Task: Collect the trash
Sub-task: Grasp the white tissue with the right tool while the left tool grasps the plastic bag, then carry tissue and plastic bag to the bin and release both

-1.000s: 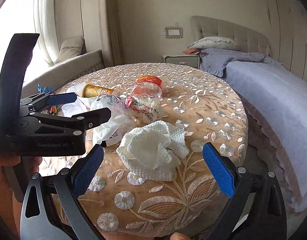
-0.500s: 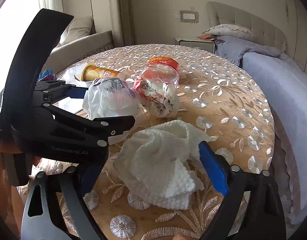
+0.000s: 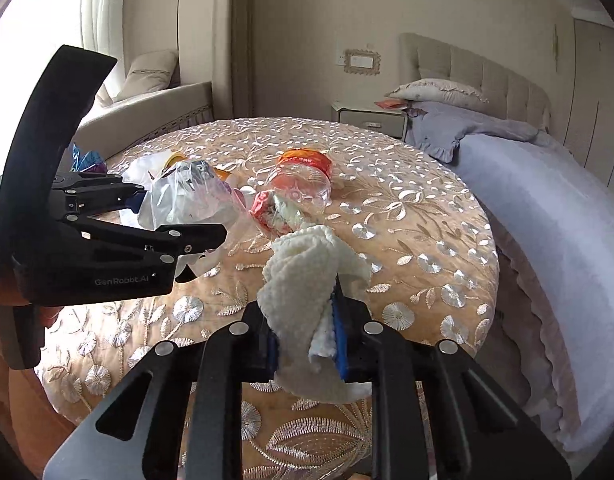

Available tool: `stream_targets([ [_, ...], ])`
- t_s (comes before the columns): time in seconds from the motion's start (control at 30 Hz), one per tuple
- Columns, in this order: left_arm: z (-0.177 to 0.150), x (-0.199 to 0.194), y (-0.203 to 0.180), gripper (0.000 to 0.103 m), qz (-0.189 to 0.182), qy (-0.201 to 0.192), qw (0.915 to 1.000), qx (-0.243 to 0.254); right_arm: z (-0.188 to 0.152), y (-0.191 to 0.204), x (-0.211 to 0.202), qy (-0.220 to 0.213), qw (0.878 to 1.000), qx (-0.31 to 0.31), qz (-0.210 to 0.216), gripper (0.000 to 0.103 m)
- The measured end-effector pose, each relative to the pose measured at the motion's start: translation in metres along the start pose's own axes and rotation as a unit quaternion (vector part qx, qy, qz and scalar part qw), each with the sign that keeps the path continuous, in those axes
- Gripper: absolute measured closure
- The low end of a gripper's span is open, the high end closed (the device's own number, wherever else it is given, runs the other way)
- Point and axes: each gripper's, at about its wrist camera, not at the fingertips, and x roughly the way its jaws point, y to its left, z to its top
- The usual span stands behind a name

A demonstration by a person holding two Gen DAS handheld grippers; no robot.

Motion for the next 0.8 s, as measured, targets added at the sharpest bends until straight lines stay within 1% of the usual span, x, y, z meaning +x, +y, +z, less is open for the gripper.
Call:
stream_targets([
  [0.27,-0.003,-0.046,-0.023,0.053,0.005,-0.038,0.9991,0.017,-0.002,0.004,-0.049,-0.042,0.999,-0.015,-0.016,0.081],
  [0.47,-0.006,-0.075,-0.052,0.053,-0.003,-0.066,0.9973,0.034,-0.011,-0.007,-0.089,-0.067,0.997,-0.006,-0.031,0.081],
  [0.63,-0.007,-0.087,-0.092,0.053,-0.025,-0.087,0.9941,0.060,-0.029,-0.021,-0.118,-0.077,0.995,0.008,-0.056,0.081],
  [0.8,-0.013,-0.084,-0.143,0.053,-0.059,-0.089,0.9895,0.097,-0.055,-0.046,-0.141,-0.072,0.993,0.036,-0.089,0.081],
])
